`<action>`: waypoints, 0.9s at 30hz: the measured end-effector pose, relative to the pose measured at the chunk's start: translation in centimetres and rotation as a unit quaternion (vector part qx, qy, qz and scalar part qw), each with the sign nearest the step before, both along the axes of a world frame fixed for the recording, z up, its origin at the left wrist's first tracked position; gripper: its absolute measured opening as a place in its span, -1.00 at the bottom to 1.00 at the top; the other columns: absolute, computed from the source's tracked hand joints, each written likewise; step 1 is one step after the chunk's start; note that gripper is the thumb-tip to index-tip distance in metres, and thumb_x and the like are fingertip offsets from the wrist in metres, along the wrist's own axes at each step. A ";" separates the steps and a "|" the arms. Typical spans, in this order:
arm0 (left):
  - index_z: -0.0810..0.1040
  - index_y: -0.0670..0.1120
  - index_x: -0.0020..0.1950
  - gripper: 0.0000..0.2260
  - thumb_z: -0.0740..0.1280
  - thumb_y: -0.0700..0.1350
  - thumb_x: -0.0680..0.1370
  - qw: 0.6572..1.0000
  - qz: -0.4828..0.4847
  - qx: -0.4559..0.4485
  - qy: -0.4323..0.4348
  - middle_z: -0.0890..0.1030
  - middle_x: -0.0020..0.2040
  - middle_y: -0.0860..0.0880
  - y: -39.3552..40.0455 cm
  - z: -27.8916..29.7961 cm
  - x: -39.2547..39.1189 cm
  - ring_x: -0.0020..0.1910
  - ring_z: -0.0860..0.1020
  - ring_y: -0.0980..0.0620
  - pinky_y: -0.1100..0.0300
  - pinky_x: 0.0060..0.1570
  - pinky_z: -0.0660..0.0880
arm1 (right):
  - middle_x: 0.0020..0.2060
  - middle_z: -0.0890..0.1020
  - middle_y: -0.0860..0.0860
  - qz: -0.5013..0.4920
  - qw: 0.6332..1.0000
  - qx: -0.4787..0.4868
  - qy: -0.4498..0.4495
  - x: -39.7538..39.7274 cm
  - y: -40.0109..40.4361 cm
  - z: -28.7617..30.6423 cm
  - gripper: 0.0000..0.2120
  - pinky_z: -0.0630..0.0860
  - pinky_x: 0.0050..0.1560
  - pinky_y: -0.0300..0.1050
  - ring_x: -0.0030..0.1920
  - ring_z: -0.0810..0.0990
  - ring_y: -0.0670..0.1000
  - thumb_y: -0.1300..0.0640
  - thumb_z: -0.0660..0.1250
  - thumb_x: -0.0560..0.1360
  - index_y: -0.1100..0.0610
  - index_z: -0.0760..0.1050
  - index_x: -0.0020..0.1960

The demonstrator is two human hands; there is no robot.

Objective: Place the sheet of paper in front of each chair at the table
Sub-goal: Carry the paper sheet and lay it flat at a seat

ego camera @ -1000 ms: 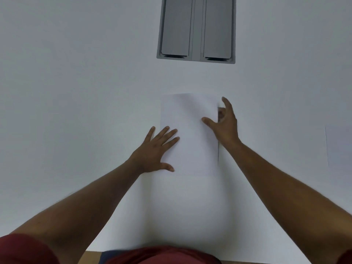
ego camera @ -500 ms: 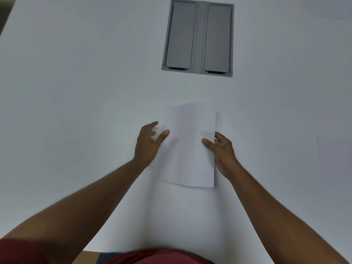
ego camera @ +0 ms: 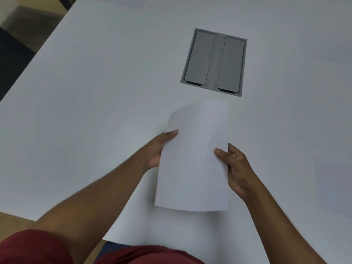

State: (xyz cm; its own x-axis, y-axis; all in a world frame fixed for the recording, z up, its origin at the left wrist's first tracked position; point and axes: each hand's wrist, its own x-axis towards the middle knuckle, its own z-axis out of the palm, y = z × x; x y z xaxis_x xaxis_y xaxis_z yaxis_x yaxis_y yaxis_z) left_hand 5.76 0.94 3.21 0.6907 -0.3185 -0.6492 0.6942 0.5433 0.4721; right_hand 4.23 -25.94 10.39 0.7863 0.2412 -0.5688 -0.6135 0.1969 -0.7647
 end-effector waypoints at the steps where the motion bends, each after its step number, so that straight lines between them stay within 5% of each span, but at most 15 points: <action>1: 0.67 -0.16 0.40 -0.62 0.49 -0.06 0.61 1.000 0.009 0.018 -0.014 0.70 0.32 -0.19 0.6 0.2 -0.2 0.18 0.73 -0.16 -0.08 0.18 0.69 | 0.21 0.74 0.18 0.008 1.000 -0.015 0.006 -0.4 0.0 -0.3 -0.67 0.70 0.16 0.09 0.16 0.76 0.19 0.17 0.43 0.56 0.18 0.65 0.31; 4: 0.64 -0.24 0.42 -0.56 0.55 -0.15 0.57 0.992 0.024 0.115 -0.039 0.67 0.38 -0.27 3.6 0.8 -1.4 0.21 0.72 -0.21 -0.07 0.16 0.69 | 0.17 0.77 0.16 0.077 0.994 -0.080 0.009 -1.8 1.2 -1.1 -0.68 0.67 0.20 0.17 0.15 0.76 0.21 0.09 0.48 0.56 0.15 0.67 0.28; 9: 0.68 -0.23 0.33 -0.67 0.55 -0.18 0.59 0.967 0.019 0.245 -0.072 0.76 0.23 -0.19 10.1 3.1 -5.2 0.17 0.76 -0.14 0.10 -0.02 0.70 | 0.05 0.81 0.09 0.157 0.978 -0.136 0.001 -3.9 6.8 -2.0 -0.69 0.73 -0.02 0.09 0.03 0.80 0.17 0.13 0.53 0.54 0.10 0.67 0.28; 15: 0.69 -0.15 0.31 -0.62 0.62 -0.16 0.52 0.950 0.064 0.295 -0.079 0.77 0.22 -0.15 19.9 4.9 -11.2 0.22 0.74 -0.21 -0.20 0.29 0.64 | -0.01 0.82 0.05 0.207 0.964 -0.159 -0.050 -7.0 16.4 -0.5 -0.74 0.72 -0.15 0.04 -0.06 0.81 0.13 0.20 0.52 0.56 0.07 0.67 0.24; 18: 0.68 -0.10 0.34 -0.58 0.64 -0.16 0.50 0.940 0.069 0.319 -0.097 0.77 0.22 -0.11 24.9 5.7 -14.6 0.21 0.75 -0.18 -0.31 0.29 0.62 | -0.03 0.82 0.08 0.244 0.954 -0.163 -0.054 -9.5 21.3 0.4 -0.77 0.69 -0.21 -0.04 -0.09 0.81 0.14 0.21 0.50 0.58 0.09 0.68 0.23; 23: 0.65 -0.08 0.38 -0.52 0.66 -0.16 0.49 0.930 0.028 0.339 -0.135 0.76 0.24 -0.09 34.5 7.5 -20.6 0.23 0.74 -0.15 -0.31 0.28 0.64 | 0.12 0.78 0.13 0.287 0.950 -0.122 -0.004 -13.9 30.2 1.1 -0.71 0.71 -0.03 0.05 0.06 0.78 0.24 0.02 0.49 0.59 0.13 0.69 0.25; 27: 0.63 -0.02 0.42 -0.43 0.69 -0.05 0.44 0.920 -0.009 0.353 -0.171 0.75 0.29 -0.03 41.5 9.6 -25.0 0.26 0.72 -0.11 -0.19 0.27 0.66 | 0.14 0.78 0.13 0.238 0.966 -0.100 -0.022 -17.1 38.4 1.7 -0.65 0.70 -0.05 0.05 0.08 0.77 0.21 0.06 0.49 0.57 0.15 0.64 0.31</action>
